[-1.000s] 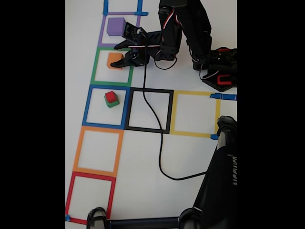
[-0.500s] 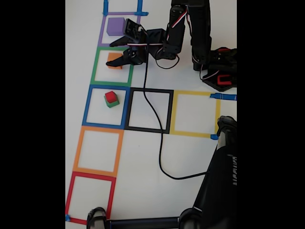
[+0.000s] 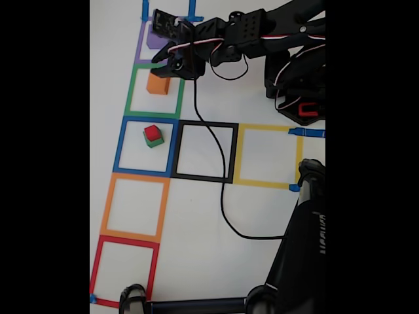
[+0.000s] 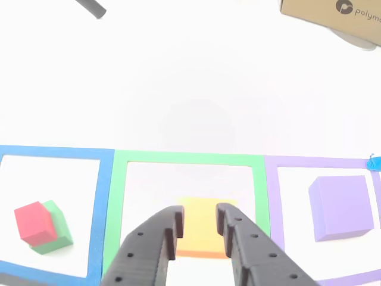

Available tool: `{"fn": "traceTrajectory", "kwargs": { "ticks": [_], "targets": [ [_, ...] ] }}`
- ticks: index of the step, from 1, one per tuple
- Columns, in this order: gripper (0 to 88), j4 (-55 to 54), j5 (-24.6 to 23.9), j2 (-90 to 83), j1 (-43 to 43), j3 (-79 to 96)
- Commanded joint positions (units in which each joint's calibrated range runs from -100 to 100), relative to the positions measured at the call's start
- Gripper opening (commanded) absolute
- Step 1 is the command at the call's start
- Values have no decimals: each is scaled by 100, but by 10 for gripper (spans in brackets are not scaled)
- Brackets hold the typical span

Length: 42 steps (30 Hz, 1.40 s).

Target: Tower of hanoi

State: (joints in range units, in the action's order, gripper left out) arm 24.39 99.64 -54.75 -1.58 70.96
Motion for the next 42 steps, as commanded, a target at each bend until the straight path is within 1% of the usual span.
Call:
{"fn": "traceTrajectory", "kwargs": {
  "ticks": [1, 4, 8, 14, 18, 24, 29, 32, 35, 42],
  "targets": [
    [13, 2703, 36, -496, 283, -2014],
    [13, 4185, 36, -472, 532, -3442],
    [13, 5553, 36, -335, 944, -5060],
    [13, 6954, 36, -230, 1481, -6805],
    [13, 7408, 36, -230, 1711, -7323],
    [12, 7464, 36, -262, 2123, -6869],
    [13, 7408, 36, -286, 2143, -6096],
    [22, 7149, 36, -367, 2143, -5587],
    [34, 6493, 36, -561, 2162, -4778],
    [69, 4468, 36, -819, 2076, -2832]
  ]
}}
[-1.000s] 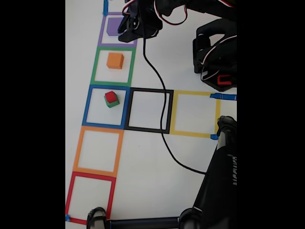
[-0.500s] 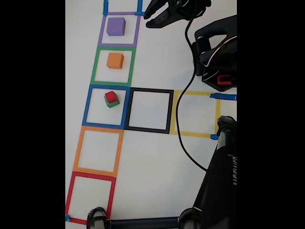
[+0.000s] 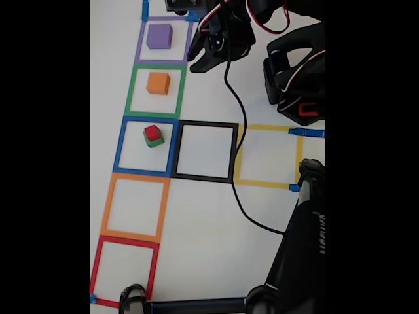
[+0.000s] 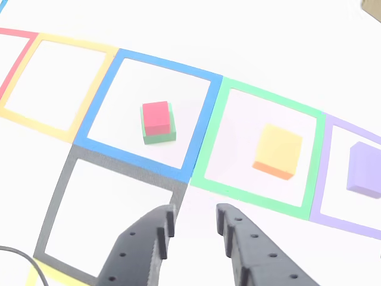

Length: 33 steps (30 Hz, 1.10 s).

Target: Tower of hanoi

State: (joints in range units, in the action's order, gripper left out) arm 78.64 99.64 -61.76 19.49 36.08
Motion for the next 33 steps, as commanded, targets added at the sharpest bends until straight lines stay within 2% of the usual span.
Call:
{"fn": "traceTrajectory", "kwargs": {
  "ticks": [1, 11, 15, 20, 27, 33],
  "targets": [
    [81, -1208, 36, -118, -31, 838],
    [202, -4244, 36, -62, -69, 3092],
    [279, -5054, 36, 180, -88, 3519],
    [303, -5929, 36, 479, 7, 3992],
    [391, -8422, 36, 1432, -127, 5001],
    [395, -9912, 36, 2191, -156, 5392]
  ]
}}
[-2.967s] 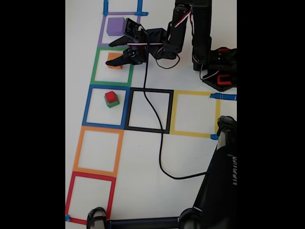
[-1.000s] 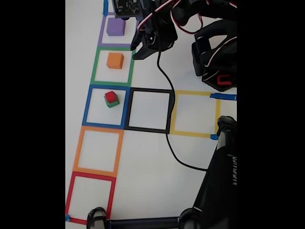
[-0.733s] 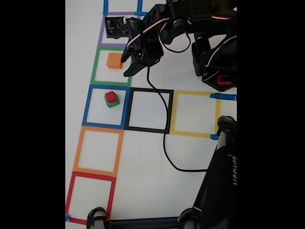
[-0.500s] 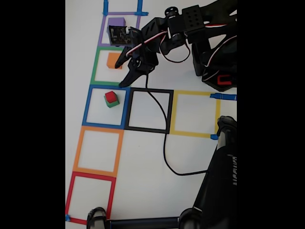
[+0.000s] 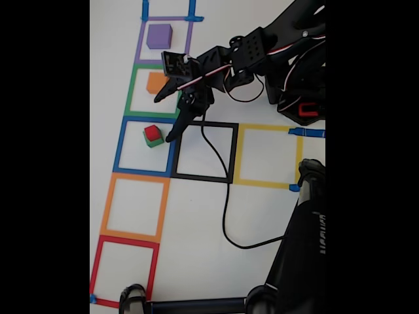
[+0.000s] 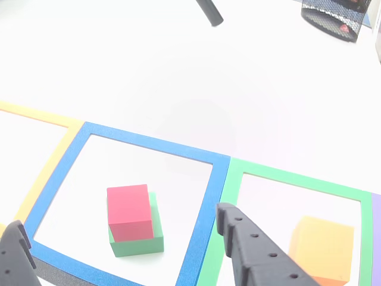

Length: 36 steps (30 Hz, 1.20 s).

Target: Tower of hanoi

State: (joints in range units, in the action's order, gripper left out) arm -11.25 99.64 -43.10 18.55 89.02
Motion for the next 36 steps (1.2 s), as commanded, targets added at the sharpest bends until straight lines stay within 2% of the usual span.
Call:
{"fn": "traceTrajectory", "kwargs": {
  "ticks": [1, 5, 17, 28, 36],
  "targets": [
    [395, -1167, 36, 487, -72, 143],
    [387, -2033, 36, 1221, -110, 180],
    [377, -3564, 36, 3490, -52, -684],
    [370, -4187, 36, 4524, 159, -1039],
    [343, -4244, 36, 4879, 408, -1284]
  ]
}}
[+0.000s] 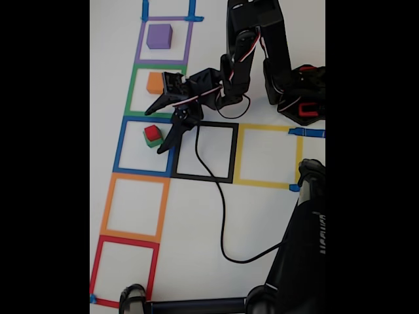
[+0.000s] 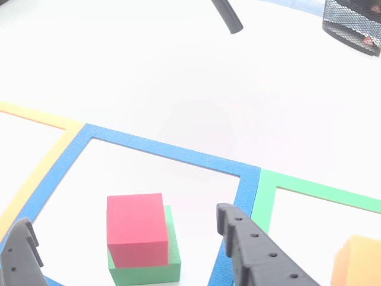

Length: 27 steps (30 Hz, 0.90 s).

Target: Tower of hanoi

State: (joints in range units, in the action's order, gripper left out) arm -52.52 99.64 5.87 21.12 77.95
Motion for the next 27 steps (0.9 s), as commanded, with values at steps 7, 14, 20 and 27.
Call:
{"fn": "traceTrajectory", "kwargs": {
  "ticks": [7, 14, 20, 27],
  "targets": [
    [314, -189, 36, 136, 313, -241],
    [284, -189, 36, 200, 400, -259],
    [245, -189, 36, 200, 457, -232],
    [200, -173, 36, 192, 505, -241]
  ]
}}
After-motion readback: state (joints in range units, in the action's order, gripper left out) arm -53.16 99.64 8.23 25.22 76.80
